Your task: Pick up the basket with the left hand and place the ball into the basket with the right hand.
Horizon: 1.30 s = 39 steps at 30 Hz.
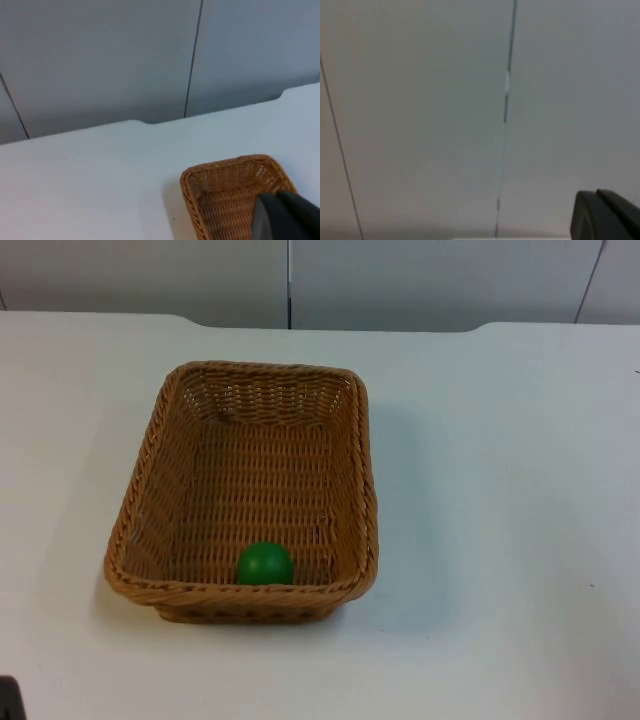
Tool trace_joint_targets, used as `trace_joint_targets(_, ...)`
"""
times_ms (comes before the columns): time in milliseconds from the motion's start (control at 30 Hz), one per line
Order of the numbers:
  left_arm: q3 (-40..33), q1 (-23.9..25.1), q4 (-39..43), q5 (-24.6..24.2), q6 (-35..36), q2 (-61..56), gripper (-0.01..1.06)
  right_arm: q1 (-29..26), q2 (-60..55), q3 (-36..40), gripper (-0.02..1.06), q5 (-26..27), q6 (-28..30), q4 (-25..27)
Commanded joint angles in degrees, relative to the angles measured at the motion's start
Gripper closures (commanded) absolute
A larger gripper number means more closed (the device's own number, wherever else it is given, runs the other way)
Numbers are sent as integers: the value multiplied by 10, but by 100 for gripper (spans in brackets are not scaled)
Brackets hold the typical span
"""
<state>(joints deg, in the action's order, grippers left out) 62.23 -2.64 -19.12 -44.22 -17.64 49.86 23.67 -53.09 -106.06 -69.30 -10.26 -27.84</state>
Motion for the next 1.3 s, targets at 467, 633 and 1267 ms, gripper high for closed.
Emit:
trace_joint_targets(467, -234, 2, 7, -21, 11, -286, 105, 4, 406, 637, 105, 107, 59, 237)
trace_joint_targets(633, -270, 2, 9, -21, 11, -348, 105, 4, 505, 687, 105, 90, 42, 237)
trace_joint_targets(1267, -351, 2, 5, -22, 11, -398, 105, 3, 531, 769, 105, 76, 75, 233)
